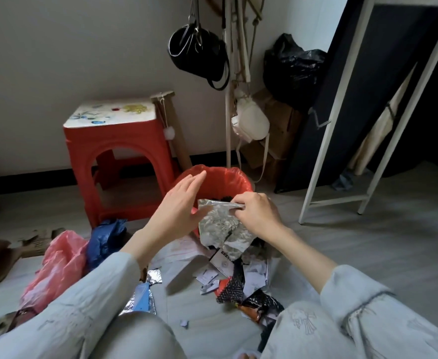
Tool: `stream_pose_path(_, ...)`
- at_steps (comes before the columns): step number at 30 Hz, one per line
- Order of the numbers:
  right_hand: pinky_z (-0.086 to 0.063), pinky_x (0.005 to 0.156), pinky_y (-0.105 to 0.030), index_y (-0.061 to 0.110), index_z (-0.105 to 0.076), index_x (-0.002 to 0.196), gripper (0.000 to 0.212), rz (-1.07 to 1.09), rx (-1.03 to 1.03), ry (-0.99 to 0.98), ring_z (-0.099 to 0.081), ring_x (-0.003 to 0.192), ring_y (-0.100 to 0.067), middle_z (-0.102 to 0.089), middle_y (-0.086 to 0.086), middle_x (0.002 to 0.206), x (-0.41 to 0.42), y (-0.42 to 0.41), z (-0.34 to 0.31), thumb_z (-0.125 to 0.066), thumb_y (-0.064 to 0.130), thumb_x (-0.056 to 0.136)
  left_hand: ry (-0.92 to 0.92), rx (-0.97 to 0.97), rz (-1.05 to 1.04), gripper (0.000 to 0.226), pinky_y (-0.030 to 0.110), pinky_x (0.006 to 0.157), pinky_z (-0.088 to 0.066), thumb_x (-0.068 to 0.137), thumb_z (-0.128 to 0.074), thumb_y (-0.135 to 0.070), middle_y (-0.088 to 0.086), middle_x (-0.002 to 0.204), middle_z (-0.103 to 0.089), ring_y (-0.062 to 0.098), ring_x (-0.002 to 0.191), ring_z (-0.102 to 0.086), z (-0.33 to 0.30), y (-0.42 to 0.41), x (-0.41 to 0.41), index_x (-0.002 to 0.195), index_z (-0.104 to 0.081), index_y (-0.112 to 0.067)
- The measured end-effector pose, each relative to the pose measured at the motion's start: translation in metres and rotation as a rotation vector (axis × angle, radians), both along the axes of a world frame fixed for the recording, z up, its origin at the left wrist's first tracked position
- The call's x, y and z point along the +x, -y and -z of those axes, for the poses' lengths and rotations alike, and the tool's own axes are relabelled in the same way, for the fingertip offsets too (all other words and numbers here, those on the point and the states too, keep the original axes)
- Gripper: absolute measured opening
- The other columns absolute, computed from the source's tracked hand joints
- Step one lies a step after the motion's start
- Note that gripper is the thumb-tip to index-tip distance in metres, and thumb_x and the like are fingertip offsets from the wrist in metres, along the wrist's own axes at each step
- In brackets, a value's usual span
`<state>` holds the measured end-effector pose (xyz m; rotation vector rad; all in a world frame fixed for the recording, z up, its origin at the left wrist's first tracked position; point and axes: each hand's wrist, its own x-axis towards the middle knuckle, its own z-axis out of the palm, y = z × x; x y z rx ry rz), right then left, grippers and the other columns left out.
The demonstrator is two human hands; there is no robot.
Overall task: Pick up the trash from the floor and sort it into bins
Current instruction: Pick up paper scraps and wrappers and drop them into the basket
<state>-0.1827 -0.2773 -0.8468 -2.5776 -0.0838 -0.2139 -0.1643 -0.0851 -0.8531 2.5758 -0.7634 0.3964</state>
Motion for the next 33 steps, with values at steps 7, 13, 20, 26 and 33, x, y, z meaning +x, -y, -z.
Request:
stream_pose_path(7,-0.041,0.066,-0.026,0.023,-0.069,0.095,0.014,0.153,0.183,0.02,-0.06,0.091,-0.023,-0.069,-0.001,0.092,-0.017,-0.005,-0.005,-0.059,0.03,0.087,-0.084,-0.15,-0.203,0.017,0.04,0.07,-0.049,0.081,-0.063,-0.016,0.005,0.091,-0.063,0.028,0.083,-0.058,0.0,0.015,-0.009,0.093,-0.052,-0.009)
stream_pose_path(13,-0.045,0.075,-0.028,0.02,-0.062,0.113,0.025,-0.036,0.367,-0.041,-0.061,0.098,-0.021,-0.069,-0.001,0.101,-0.024,-0.017,-0.003,-0.057,0.025,0.09,-0.367,-0.452,-0.46,0.013,0.043,0.066,-0.056,0.078,-0.06,-0.011,0.01,0.08,-0.063,0.028,0.073,-0.065,0.003,0.011,-0.005,0.076,-0.048,-0.009)
stream_pose_path(20,-0.034,0.111,-0.036,0.028,-0.025,0.147,0.059,-0.331,0.414,-0.331,-0.043,0.132,-0.019,-0.034,0.013,0.148,-0.022,-0.027,0.006,-0.04,0.005,0.094,-0.828,-0.887,-0.219,0.035,0.032,0.08,-0.057,0.084,-0.059,-0.049,0.006,0.083,-0.064,0.015,0.081,-0.064,-0.005,0.015,-0.015,0.092,-0.058,-0.015)
stream_pose_path(26,-0.021,0.11,-0.015,0.017,-0.056,0.129,0.043,-0.269,0.332,-0.231,-0.036,0.135,-0.007,-0.047,0.005,0.142,-0.016,-0.022,0.012,-0.035,0.001,0.095,-0.56,-0.689,-0.326,0.007,0.031,0.063,-0.044,0.089,-0.057,-0.02,0.001,0.071,-0.06,0.015,0.064,-0.051,0.012,0.001,-0.004,0.084,-0.059,-0.015)
stream_pose_path(33,-0.031,0.108,-0.031,0.022,-0.051,0.132,0.048,-0.127,0.108,-0.206,-0.042,0.13,-0.014,-0.051,0.005,0.137,0.034,0.004,0.023,-0.059,0.039,0.088,-0.62,-0.72,-0.253,0.009,0.017,0.053,-0.044,0.091,-0.055,-0.009,0.003,0.072,-0.06,0.008,0.059,-0.051,0.026,0.002,0.024,0.088,-0.063,-0.008)
